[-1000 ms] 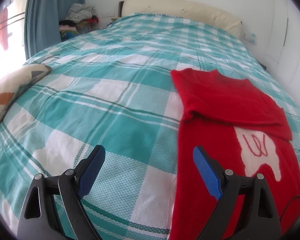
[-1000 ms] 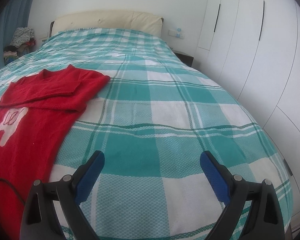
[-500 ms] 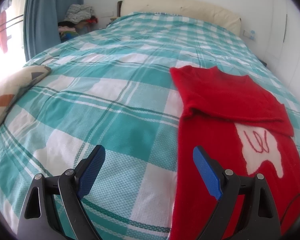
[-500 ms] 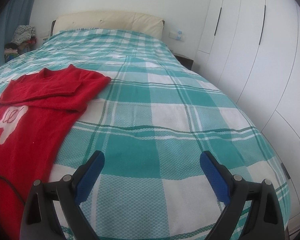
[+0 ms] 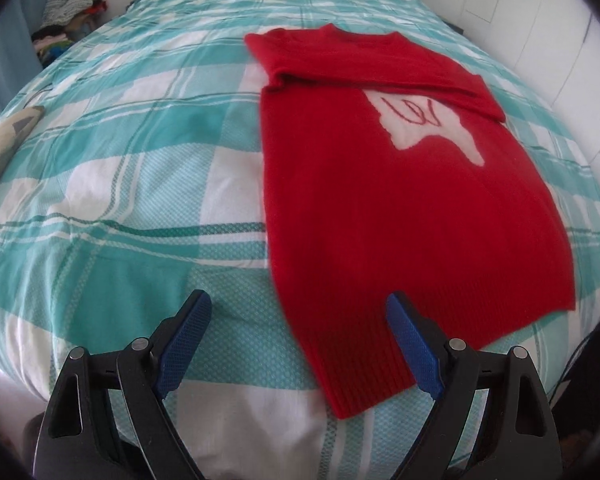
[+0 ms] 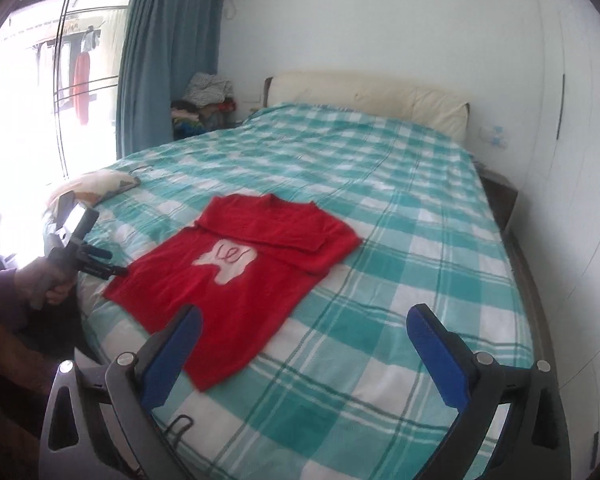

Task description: Fold small clothes

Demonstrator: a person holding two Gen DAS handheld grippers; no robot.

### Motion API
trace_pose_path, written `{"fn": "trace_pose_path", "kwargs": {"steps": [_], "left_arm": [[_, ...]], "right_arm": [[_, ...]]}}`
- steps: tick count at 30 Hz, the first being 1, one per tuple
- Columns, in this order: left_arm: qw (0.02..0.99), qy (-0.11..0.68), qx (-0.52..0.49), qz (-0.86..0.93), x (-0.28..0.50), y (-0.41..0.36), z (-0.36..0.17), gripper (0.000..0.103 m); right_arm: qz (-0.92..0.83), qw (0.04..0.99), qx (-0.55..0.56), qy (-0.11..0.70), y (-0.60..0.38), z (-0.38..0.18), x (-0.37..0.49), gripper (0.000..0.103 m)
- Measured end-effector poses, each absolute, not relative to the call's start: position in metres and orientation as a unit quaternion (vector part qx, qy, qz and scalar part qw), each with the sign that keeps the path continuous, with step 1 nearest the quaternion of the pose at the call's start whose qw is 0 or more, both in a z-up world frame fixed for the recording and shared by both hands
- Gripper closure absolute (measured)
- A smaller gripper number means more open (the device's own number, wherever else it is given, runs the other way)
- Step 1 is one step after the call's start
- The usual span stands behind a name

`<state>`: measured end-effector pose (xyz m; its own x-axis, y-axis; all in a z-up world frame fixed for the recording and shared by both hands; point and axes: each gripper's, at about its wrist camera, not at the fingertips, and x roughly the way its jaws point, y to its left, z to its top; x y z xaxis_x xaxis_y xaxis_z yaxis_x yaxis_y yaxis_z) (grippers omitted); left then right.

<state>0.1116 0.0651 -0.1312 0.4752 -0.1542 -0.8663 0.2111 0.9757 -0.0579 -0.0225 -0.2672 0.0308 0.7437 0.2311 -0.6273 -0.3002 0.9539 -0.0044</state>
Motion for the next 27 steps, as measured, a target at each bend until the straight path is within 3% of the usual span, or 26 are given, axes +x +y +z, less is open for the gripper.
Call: {"fn": "trace_pose_path", "kwargs": {"steps": [4,9,13,15,21,24,27], "left_arm": [[0.858,0.501,0.035,-0.106,0.102,0.055,-0.136,0.018],[0.854,0.507,0.012,-0.111,0.097,0.061,-0.137,0.028],[0.849,0.515,0.012,-0.118,0.095,0.060,-0.137,0.047],[0.845,0.520,0.009,-0.123,0.094,0.059,-0.138,0.052],[0.843,0.522,-0.013,-0.128,0.094,0.066,-0.136,0.052],[0.843,0.521,-0.016,-0.130,0.095,0.066,-0.137,0.052],[0.844,0.519,-0.018,-0.129,0.095,0.067,-0.136,0.052]], "right_arm": [[0.179,0.905,0.025,0.386,-0.245,-0.044,0.008,0.003],[0.175,0.874,0.109,0.441,-0.238,-0.124,0.048,0.018],[0.189,0.850,0.173,0.459,-0.243,-0.144,0.067,0.030],[0.204,0.841,0.187,0.465,-0.242,-0.146,0.071,0.037],[0.158,0.897,0.104,0.400,-0.247,-0.084,0.054,0.038],[0.257,0.891,0.031,0.372,-0.231,-0.039,0.025,0.038],[0.439,0.820,0.064,0.362,-0.227,0.001,-0.013,0.038]]}}
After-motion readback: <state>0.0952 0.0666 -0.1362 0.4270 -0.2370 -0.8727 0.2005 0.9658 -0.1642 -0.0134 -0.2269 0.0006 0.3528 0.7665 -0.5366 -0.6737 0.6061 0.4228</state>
